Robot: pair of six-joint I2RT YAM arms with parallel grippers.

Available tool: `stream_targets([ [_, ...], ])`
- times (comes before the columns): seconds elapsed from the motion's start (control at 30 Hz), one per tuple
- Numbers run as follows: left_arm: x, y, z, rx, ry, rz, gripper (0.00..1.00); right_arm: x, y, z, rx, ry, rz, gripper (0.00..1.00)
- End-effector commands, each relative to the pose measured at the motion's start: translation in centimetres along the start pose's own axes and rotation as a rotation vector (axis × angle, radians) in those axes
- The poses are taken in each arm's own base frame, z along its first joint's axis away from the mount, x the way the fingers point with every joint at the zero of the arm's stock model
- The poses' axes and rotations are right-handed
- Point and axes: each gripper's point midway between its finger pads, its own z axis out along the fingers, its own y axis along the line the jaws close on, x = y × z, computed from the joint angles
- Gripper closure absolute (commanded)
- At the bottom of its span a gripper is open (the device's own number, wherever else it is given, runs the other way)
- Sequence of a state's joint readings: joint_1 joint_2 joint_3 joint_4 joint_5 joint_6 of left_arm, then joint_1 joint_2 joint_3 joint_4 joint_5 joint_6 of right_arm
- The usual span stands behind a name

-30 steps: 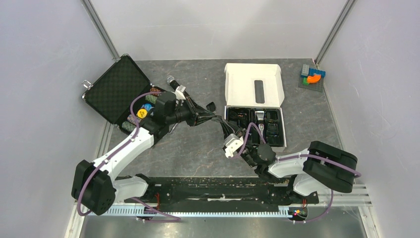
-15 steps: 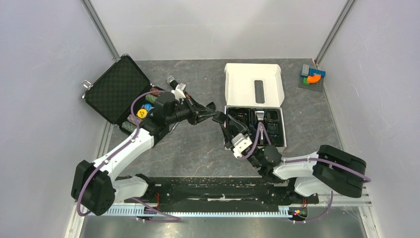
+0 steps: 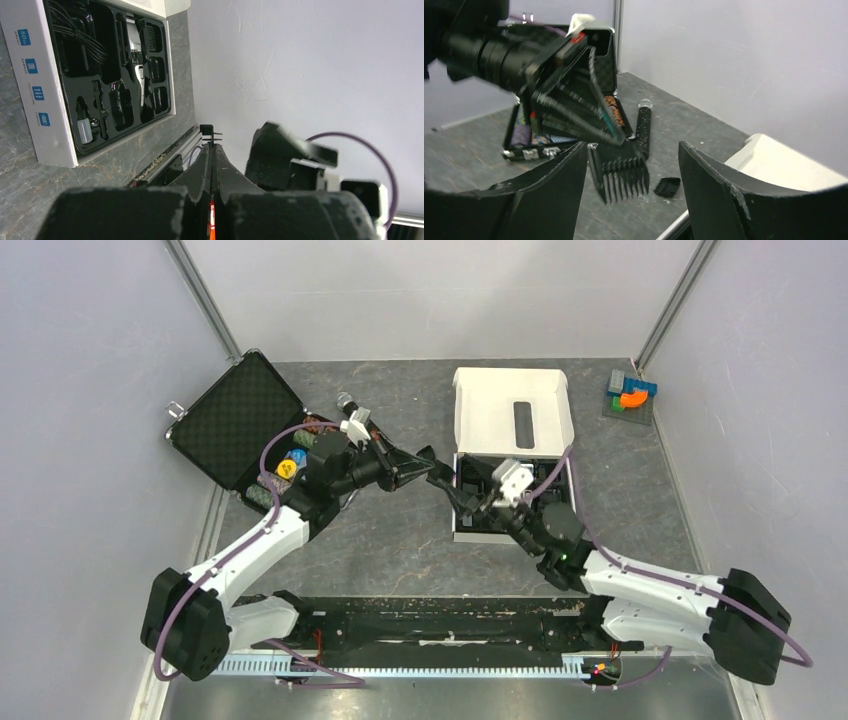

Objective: Sort the hair-cutting tools

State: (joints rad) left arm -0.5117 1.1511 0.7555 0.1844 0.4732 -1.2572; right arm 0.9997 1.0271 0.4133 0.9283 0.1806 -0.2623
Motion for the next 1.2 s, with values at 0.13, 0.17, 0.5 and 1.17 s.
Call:
stream_targets([
  [0.13,-0.8,-2.8,-0.9,0.159,-0.078,0.074,0.98,0.1,-1.0,0.5,-0.040,0.132,0.611,0.33],
  [0.17,-0.9,-2.9,-1.1,0.166,-0.084,0.076,0.98,-0.3,-1.2,0.4,-0.042,0.107,0.644,0.34],
  [0.5,-1.5,-4.1,-2.9,0.238,-0.179,0.064,0.98,-2.1,-1.3,0.6,-0.057,-0.008,0.868,0.37],
  [1.17,-1.4,-6.3,-4.1,0.380,-0.204,0.059,0.98,-3.6,0.4,2.1,-0.206,-0.058,1.022,0.60],
])
